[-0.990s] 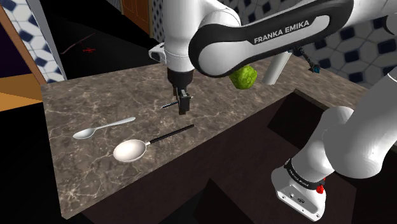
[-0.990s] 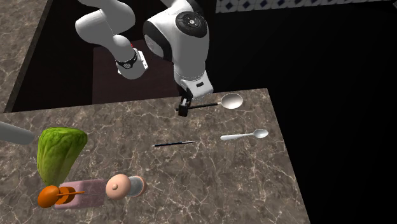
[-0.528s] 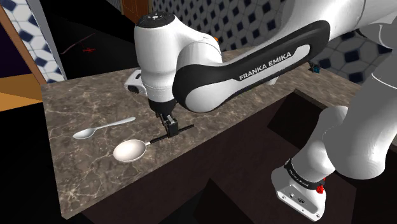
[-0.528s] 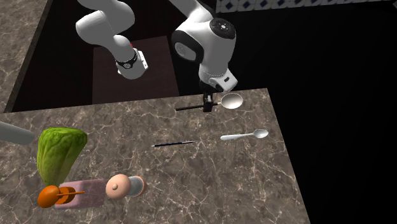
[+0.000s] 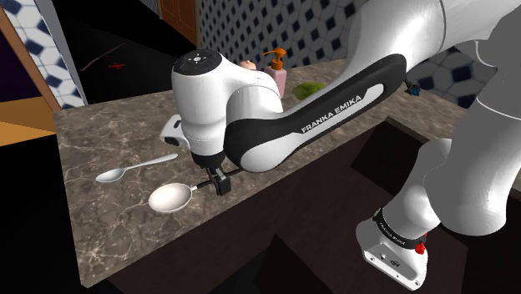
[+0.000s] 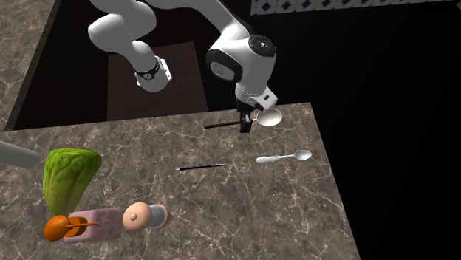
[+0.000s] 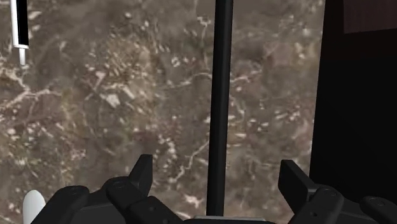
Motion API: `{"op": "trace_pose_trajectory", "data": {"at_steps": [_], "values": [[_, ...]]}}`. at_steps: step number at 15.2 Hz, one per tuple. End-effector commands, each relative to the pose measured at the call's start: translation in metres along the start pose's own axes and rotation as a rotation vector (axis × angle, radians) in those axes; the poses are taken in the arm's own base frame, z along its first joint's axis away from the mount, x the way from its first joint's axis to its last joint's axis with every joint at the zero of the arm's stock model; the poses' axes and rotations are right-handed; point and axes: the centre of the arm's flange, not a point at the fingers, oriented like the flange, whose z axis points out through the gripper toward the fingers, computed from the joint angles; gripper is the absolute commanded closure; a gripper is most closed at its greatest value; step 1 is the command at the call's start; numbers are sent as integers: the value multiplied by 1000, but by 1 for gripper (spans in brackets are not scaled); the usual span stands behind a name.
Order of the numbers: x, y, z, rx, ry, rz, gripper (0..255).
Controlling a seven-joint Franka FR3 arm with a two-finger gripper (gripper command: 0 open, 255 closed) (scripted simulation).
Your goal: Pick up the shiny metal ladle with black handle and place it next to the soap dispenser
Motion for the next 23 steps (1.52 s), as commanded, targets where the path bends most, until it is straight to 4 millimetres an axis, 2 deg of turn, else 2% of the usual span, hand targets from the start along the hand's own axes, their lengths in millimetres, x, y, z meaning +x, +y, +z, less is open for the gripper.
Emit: {"op": "trace_pose_trajectory", "data": {"at_steps": [1, 8, 9, 18, 23], "values": [[1, -1, 9, 0, 0, 0, 0], [1, -1, 9, 0, 0, 0, 0], [1, -1, 9, 0, 0, 0, 255], [1, -1, 9, 0, 0, 0, 255], [-2, 1, -17, 0, 0, 0, 255]]}}
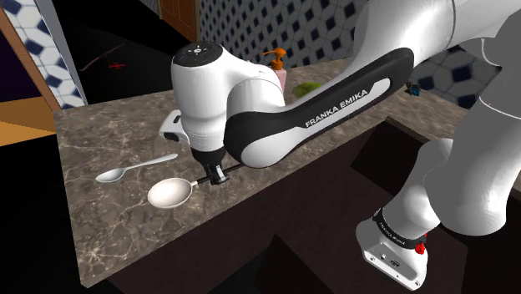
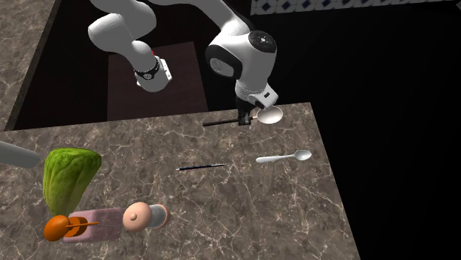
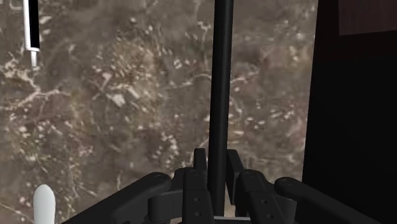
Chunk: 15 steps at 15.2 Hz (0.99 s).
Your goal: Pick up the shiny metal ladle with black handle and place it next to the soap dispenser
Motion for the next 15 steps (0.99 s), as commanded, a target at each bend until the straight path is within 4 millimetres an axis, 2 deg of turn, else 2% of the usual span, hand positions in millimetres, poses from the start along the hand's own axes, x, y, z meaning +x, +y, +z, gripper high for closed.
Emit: {"op": "trace_pose_trajectory", "data": {"at_steps": [1, 15], "values": [[-1, 1, -10, 0, 0, 0, 255], [-9, 8, -83, 0, 0, 0, 255]]}}
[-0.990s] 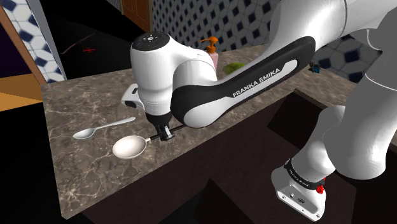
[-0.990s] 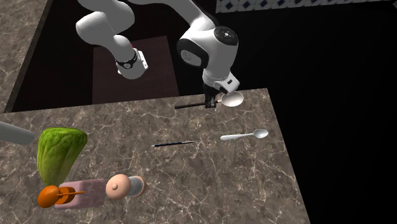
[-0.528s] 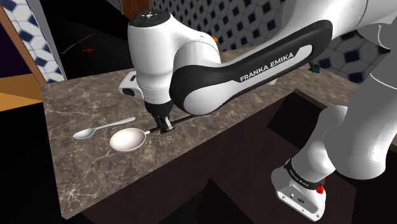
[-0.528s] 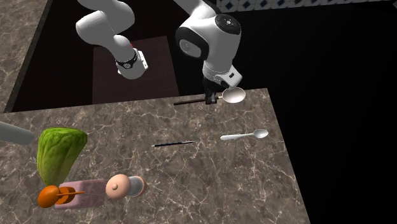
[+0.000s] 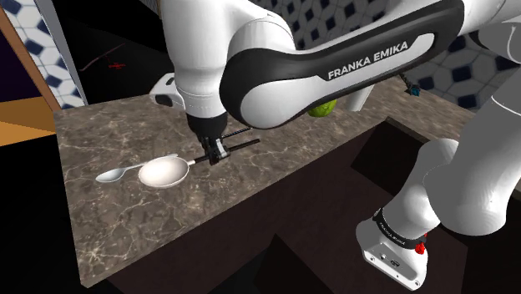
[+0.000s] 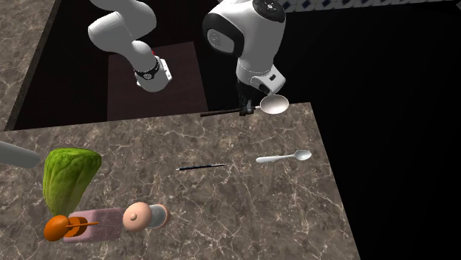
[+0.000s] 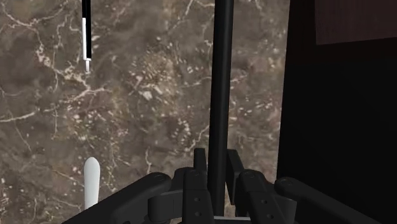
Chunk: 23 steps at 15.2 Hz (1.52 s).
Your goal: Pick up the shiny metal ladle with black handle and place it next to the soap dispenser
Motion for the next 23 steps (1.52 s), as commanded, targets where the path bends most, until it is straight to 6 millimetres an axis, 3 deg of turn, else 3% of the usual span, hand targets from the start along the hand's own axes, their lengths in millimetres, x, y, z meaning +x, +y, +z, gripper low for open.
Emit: {"op": "trace_pose_trajectory", "data": {"at_steps": [1, 23], "values": [[-2, 1, -11, 0, 0, 0, 255], [-15, 12, -126, 0, 0, 0, 255]]}}
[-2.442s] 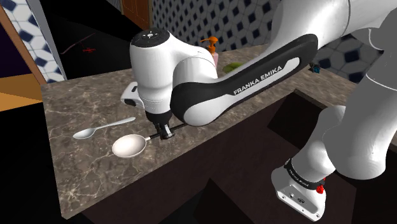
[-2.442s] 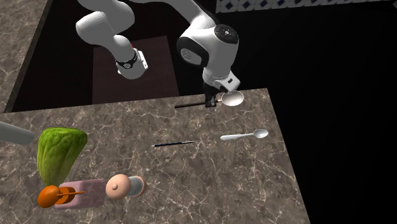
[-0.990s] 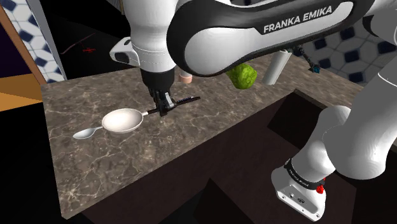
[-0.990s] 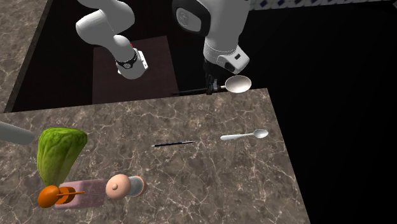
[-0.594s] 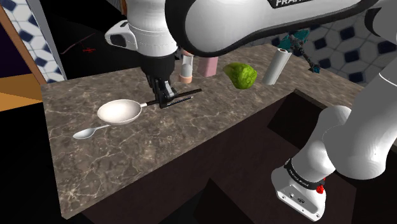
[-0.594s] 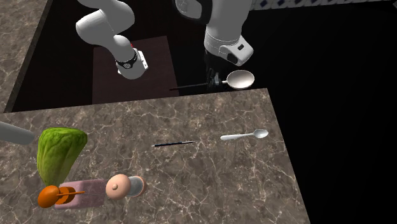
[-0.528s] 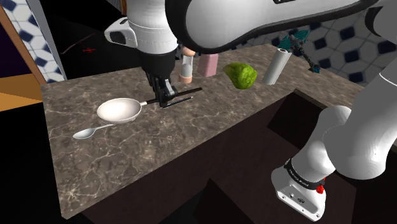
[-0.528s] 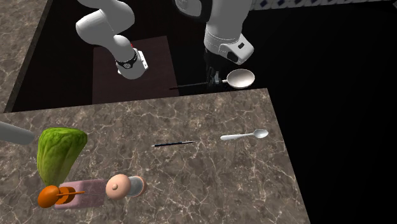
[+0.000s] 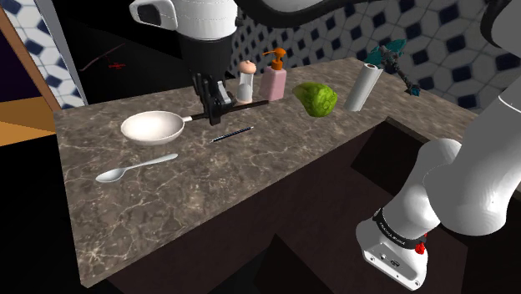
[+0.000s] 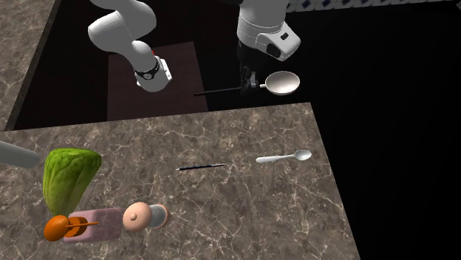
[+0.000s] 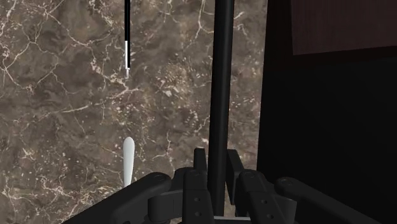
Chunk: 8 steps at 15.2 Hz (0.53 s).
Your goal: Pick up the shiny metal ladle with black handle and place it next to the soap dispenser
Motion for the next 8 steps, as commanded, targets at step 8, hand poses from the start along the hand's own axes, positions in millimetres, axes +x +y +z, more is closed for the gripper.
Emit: {"op": "trace_pose_trajectory", "data": {"at_steps": [8], "values": [[-5, 5, -47, 0, 0, 0, 255]]}}
